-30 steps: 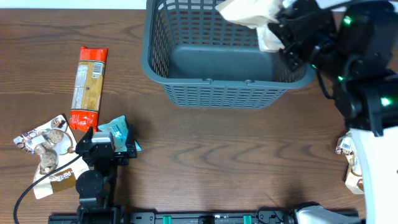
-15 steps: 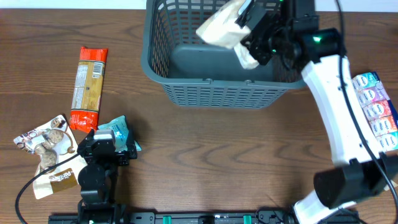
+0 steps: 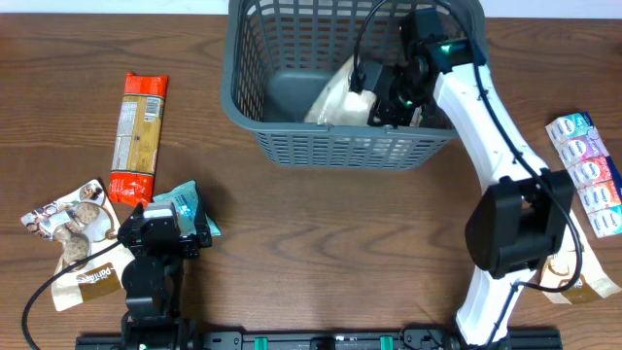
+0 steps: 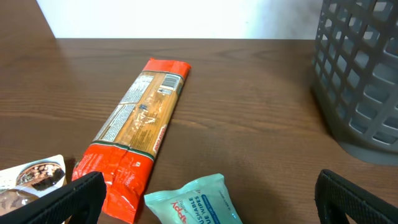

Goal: Pack container
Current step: 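Lift the beige pouch with the right gripper and drop it into the basket, then move the right gripper back to the Kleenex tissue-pack strip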

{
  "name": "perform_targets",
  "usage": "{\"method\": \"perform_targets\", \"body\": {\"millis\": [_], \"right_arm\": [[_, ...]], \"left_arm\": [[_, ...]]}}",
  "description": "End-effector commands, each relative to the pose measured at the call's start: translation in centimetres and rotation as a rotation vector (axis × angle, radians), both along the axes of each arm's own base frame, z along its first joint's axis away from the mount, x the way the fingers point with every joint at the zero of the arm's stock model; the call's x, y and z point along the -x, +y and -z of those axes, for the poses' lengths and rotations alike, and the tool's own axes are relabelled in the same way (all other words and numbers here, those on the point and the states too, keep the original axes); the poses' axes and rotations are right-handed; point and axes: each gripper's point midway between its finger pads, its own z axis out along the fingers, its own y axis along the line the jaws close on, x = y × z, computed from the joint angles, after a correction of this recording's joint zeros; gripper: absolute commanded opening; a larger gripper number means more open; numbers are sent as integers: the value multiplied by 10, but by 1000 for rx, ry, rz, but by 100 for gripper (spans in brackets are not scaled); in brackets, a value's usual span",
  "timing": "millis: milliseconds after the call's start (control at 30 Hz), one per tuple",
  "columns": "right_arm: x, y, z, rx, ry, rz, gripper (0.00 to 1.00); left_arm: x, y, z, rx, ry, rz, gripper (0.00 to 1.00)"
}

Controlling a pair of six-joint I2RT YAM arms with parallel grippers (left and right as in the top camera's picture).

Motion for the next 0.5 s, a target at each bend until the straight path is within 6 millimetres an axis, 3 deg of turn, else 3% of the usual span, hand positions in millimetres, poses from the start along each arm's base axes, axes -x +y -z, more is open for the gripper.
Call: {"method": "perform_targets", "body": {"millis": [0,33,167,233,300,400,467], "right_arm": [[-2,6,-7,-14,-22,-22,53],[-3,7,-10,-19,-27,-9,63],[-9,8,-36,-53,-72,58,65],[-14,9,-60,-88,-108,120,74],[-18,10,-98,-137,-167,183,80],[-20,5,-163,-196,-301,215,75],[-19,-9,-211,-229,-406,274,76]], "left_arm": [[5,8,19,-24,64,-40,99],[5,8,19,-23,64,-40,99],[5,8,19,-23,64,-39,99],[5,8,19,-23,64,-40,99],[5,8,19,-23,64,-39,99],[5,8,19,-23,64,-39,99],[5,8,19,-23,64,-39,99]]}}
